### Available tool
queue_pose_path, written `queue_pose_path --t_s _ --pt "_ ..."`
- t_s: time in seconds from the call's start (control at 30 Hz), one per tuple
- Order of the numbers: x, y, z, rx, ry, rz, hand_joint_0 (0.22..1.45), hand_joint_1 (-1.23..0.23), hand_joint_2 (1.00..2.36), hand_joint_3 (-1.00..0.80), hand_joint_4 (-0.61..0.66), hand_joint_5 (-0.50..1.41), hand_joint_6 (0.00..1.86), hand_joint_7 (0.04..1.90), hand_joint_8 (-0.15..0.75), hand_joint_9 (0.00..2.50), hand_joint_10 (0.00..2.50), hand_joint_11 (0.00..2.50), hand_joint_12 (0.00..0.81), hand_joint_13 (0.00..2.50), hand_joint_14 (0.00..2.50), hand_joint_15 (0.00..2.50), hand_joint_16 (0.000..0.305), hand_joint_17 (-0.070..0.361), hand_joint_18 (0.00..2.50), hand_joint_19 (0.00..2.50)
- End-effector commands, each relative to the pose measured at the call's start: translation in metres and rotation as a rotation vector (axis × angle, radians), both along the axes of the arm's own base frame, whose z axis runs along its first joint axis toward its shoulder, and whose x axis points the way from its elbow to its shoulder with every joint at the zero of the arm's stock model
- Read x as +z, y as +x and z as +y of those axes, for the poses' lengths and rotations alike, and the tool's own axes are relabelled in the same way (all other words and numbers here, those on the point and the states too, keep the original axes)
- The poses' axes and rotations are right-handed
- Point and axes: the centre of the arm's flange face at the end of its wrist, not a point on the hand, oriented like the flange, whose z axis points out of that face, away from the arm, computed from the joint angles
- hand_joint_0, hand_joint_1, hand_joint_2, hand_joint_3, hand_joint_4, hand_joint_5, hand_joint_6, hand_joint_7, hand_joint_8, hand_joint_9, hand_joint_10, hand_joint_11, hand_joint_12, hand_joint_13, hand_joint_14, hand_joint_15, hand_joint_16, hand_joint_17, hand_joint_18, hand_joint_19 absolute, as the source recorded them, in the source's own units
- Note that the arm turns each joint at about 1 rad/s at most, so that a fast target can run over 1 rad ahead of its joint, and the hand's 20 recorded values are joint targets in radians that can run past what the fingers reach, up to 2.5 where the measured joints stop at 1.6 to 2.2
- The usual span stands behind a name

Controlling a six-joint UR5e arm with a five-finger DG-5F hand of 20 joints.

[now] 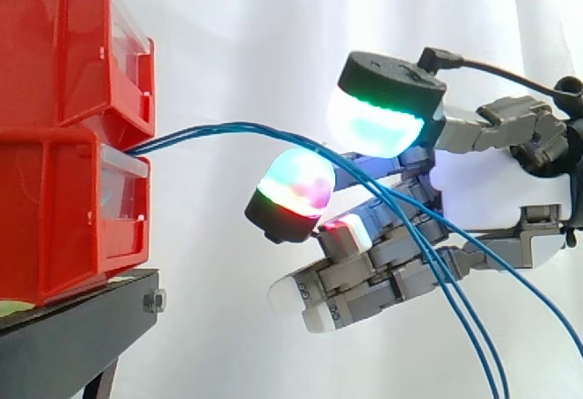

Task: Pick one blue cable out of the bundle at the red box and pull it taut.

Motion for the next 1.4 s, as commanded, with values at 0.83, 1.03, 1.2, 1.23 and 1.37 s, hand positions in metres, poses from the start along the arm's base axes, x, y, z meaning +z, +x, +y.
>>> queue_pose_path --t_s 0.83,1.03,1.2,1.23,1.37 --pt "-0.0003 -0.0005 -0.0053 -0.007 -0.002 0.0 0.74 -0.84 1.01 -0.4 0.0 -0.21 0.94 0.92 0.317 0.9 0.01 1.16 0.392 0.56 0.01 0.28 0.057 0.129 0.45 0.01" --pt "-0.0004 -0.0006 -0.0053 -0.007 -0.002 0.002 0.78 -0.84 1.0 -0.5 0.03 -0.22 0.95 0.87 0.308 0.9 0.01 1.14 0.389 0.59 0.01 0.28 0.057 0.128 0.5 0.0" --pt "-0.0004 -0.0006 -0.0053 -0.007 -0.004 0.002 0.56 -0.86 1.0 -0.5 0.12 -0.21 0.94 0.84 0.317 0.88 0.01 1.13 0.401 0.57 0.01 0.3 0.059 0.132 0.47 0.04" --pt "-0.0004 -0.0006 -0.0053 -0.007 -0.004 0.002 0.55 -0.84 1.0 -0.5 0.13 -0.21 0.94 0.84 0.32 0.88 0.01 1.12 0.403 0.57 0.01 0.3 0.059 0.133 0.47 0.04" --pt "0.0003 -0.0003 -0.0053 -0.007 -0.003 0.0 0.49 -0.69 1.0 -0.5 0.15 -0.21 0.93 0.81 0.347 0.89 0.01 1.11 0.424 0.56 0.01 0.32 0.064 0.144 0.46 0.07"
